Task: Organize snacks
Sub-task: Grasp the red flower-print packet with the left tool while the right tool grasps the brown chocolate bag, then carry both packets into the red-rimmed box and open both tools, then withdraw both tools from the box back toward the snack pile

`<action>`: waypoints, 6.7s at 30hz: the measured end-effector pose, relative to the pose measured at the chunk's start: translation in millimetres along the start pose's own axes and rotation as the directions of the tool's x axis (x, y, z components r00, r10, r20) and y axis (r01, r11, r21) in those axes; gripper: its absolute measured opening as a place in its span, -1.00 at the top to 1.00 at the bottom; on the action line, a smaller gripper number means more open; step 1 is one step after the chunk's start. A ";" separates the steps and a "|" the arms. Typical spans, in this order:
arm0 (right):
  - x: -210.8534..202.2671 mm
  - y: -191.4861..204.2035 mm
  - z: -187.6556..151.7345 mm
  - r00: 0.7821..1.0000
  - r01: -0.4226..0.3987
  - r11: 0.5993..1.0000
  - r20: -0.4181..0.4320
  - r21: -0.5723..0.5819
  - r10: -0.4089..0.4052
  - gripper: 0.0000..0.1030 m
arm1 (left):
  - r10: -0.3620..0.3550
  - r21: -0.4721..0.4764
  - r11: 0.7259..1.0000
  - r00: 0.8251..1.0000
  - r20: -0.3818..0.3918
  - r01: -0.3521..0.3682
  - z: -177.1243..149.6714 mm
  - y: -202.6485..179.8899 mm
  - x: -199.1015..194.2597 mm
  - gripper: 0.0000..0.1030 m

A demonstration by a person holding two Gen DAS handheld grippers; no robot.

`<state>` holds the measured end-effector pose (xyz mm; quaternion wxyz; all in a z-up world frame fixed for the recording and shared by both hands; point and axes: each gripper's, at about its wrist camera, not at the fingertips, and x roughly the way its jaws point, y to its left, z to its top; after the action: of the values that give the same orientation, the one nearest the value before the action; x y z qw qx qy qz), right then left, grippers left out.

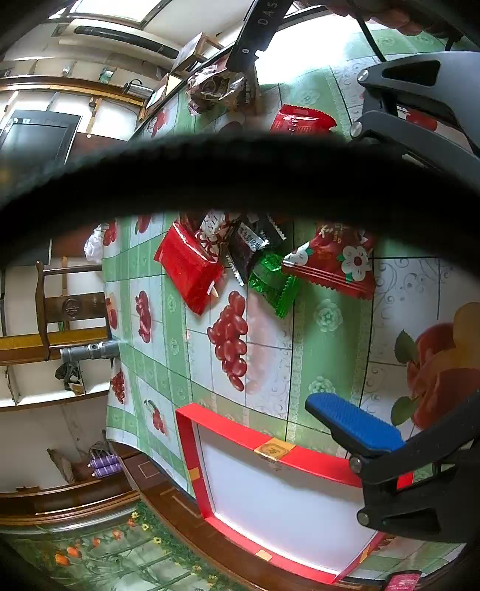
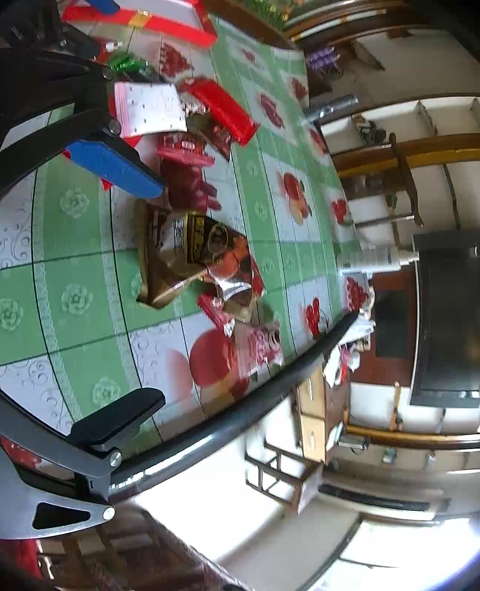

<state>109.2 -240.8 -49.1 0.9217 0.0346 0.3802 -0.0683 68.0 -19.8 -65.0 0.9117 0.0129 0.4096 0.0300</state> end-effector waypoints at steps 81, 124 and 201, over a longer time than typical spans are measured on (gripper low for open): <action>-89.4 76.3 -40.2 0.831 -0.555 0.819 -0.048 -0.147 0.554 0.34 | -0.023 -0.182 0.982 0.993 0.119 0.044 -8.7 133.2 -83.4 0.43; -73.2 276.4 -42.2 0.746 -0.656 0.633 -0.225 -0.411 0.626 -0.13 | 0.225 -0.326 0.923 0.974 0.025 -0.205 -15.1 258.9 -40.3 -0.60; 7.9 54.9 -17.5 0.878 -0.469 0.875 -0.164 -0.121 0.449 -0.35 | -0.157 0.077 0.983 0.982 -0.106 0.166 23.7 14.3 30.3 -0.61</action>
<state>111.0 -185.3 -66.4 0.8843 0.0554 0.4250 0.1854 105.1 -3.5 -71.2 0.8883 0.0170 0.4549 -0.0611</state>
